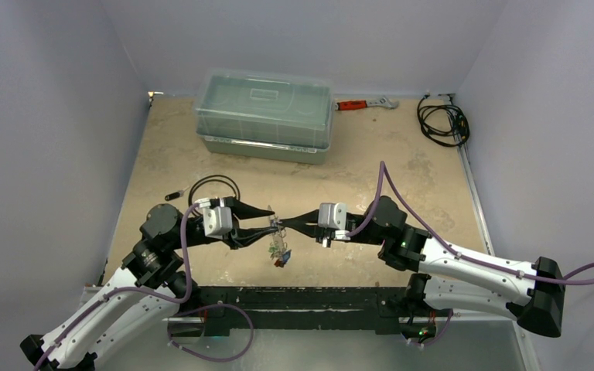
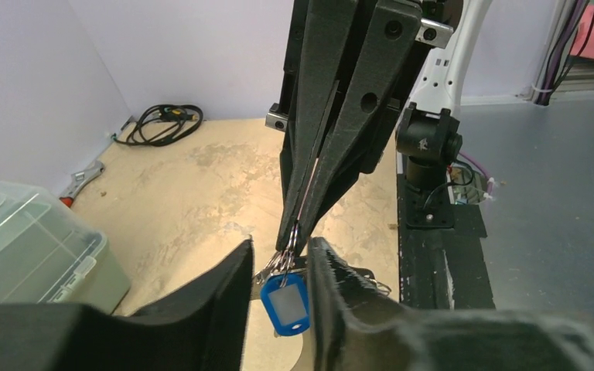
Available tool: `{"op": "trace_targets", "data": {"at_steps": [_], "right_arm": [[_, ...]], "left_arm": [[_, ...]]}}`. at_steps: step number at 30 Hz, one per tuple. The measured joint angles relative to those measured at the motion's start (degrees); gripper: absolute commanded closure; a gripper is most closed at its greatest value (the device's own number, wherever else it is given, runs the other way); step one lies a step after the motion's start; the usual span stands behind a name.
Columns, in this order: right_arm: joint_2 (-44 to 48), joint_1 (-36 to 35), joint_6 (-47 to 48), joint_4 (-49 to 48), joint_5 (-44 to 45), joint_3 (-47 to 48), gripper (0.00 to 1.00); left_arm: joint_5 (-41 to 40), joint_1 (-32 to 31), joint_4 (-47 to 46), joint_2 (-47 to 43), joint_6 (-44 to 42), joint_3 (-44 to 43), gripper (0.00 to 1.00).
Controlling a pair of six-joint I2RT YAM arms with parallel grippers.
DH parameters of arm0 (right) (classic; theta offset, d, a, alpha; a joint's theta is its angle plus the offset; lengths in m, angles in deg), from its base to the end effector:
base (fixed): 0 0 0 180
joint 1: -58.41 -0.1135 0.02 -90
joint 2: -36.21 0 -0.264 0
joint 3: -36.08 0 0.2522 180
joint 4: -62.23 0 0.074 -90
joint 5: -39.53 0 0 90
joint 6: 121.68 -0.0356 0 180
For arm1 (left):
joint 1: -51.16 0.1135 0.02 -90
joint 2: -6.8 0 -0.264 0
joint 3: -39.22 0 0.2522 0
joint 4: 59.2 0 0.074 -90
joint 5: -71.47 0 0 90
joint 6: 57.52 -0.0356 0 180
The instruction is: Put the keys on the keyring
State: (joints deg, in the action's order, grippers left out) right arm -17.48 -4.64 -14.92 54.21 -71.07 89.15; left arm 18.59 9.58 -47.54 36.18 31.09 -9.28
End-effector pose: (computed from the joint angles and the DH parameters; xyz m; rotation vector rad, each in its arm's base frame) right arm 0.0896 0.2038 0.3373 -1.1884 0.9422 0.9126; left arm 0.0828 -0.1022 0.3389 1.0483 1.1472 -1.0259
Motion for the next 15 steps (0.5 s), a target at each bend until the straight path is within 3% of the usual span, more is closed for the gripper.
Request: {"op": "trace_targets", "data": {"at_steps": [5, 10, 15], "right_arm": [[0.0, 0.0, 0.0, 0.0, -0.6, 0.0, 1.00], [0.0, 0.0, -0.2, 0.0, -1.5, 0.0, 1.00], [0.0, 0.0, -0.3, 0.0, -1.9, 0.0, 1.00]], "left_arm": [[0.0, 0.0, -0.4, 0.0, 0.3, 0.4, 0.76], [0.0, 0.0, -0.5, 0.3, 0.3, 0.6, 0.64], [0.2, 0.0, -0.5, 0.4, 0.5, 0.8, 0.72]]}}
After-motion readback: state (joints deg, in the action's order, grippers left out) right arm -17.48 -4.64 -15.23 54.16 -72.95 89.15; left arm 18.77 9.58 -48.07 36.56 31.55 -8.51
